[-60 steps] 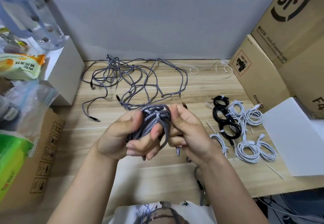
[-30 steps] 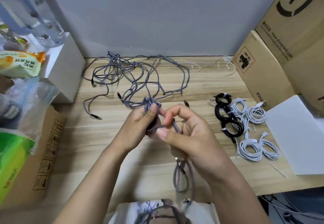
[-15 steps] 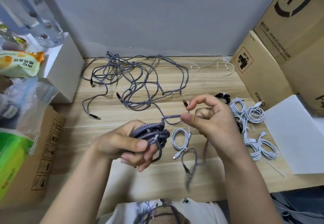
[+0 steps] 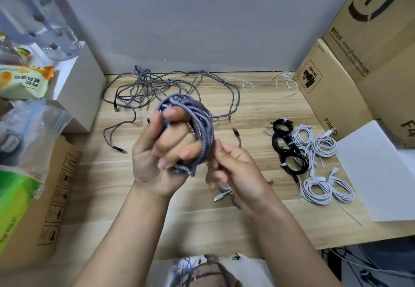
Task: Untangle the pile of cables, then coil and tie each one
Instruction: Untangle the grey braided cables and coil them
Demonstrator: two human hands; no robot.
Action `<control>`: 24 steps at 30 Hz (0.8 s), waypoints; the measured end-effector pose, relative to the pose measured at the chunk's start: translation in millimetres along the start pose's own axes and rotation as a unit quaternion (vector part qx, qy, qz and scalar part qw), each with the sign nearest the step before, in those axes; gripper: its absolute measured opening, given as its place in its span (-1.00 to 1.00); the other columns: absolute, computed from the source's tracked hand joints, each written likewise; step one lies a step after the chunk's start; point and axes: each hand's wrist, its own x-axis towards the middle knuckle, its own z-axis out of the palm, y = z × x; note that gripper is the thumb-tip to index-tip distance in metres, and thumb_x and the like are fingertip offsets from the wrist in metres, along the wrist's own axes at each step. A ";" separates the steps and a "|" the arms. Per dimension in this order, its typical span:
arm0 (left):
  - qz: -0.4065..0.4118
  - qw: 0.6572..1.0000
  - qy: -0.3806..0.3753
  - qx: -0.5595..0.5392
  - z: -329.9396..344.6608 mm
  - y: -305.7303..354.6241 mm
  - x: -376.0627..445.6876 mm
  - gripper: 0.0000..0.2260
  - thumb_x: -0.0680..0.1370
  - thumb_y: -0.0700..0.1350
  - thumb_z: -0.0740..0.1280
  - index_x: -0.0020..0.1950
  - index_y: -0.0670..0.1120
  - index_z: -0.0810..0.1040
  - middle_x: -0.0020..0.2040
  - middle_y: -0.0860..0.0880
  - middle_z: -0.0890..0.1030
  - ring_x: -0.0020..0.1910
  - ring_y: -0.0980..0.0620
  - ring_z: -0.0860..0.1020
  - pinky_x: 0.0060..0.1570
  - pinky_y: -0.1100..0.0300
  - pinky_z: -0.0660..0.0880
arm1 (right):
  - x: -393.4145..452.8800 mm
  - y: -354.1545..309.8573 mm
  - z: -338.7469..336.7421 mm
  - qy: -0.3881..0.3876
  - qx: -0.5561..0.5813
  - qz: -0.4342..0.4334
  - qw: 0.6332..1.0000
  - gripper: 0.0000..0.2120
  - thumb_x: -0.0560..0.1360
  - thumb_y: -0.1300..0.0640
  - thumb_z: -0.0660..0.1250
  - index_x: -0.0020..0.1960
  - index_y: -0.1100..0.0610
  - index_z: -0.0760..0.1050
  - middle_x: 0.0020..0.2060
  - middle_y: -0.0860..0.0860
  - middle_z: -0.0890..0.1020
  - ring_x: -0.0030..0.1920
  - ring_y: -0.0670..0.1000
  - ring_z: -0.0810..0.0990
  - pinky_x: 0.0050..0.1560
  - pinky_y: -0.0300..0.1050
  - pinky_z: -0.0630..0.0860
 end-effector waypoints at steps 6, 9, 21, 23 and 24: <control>0.119 0.979 0.124 0.110 -9.1 8.5 15.2 -0.86 0.54 -0.16 0.25 -0.02 -0.21 0.51 -0.49 -0.01 0.40 -0.54 0.07 0.37 -0.14 0.24 0.47 | -11.6 2.6 10.8 -0.037 -0.156 0.071 0.984 -0.60 0.51 -0.18 0.12 -0.36 0.08 0.29 -0.62 -0.16 0.24 -0.59 -0.18 0.13 -0.55 -0.34 0.04; 0.145 0.931 0.199 0.271 -20.0 4.2 19.9 -0.76 0.52 0.00 0.15 -0.03 -0.15 0.46 -0.54 0.08 0.34 -0.59 0.15 0.31 -0.27 0.28 0.50 | -16.0 9.2 12.4 -0.040 -0.283 0.025 0.958 -0.62 0.50 -0.13 0.18 -0.40 0.04 0.35 -0.63 -0.16 0.30 -0.57 -0.20 0.23 -0.50 -0.35 0.15; -0.108 0.746 0.116 0.647 -39.9 -12.0 -1.2 -0.55 0.46 0.30 0.09 -0.26 -0.02 0.55 -0.51 -0.04 0.40 -0.52 0.05 0.32 -0.51 0.33 0.25 | -28.5 -27.1 3.3 0.026 -0.261 -0.060 0.963 -0.66 0.43 0.14 0.43 -0.48 0.10 0.45 -0.57 -0.08 0.48 -0.49 -0.16 0.40 -0.39 -0.24 0.41; -0.221 0.738 0.039 0.636 -39.5 -5.9 -8.3 -0.41 0.47 0.41 -0.05 -0.34 0.01 0.53 -0.55 0.00 0.40 -0.51 0.02 0.32 -0.50 0.34 0.24 | -28.6 -34.0 -2.7 0.040 -0.265 -0.094 0.959 -0.69 0.45 0.18 0.42 -0.46 0.11 0.51 -0.58 -0.06 0.55 -0.50 -0.18 0.45 -0.42 -0.28 0.42; -0.267 0.755 0.002 0.599 -38.4 -2.9 -11.3 -0.37 0.46 0.45 -0.08 -0.27 0.01 0.55 -0.56 0.02 0.38 -0.51 0.00 0.32 -0.47 0.31 0.27 | -28.3 -35.7 -3.7 0.043 -0.275 -0.108 0.954 -0.73 0.44 0.12 0.43 -0.42 0.14 0.55 -0.56 0.00 0.58 -0.49 -0.10 0.47 -0.44 -0.20 0.46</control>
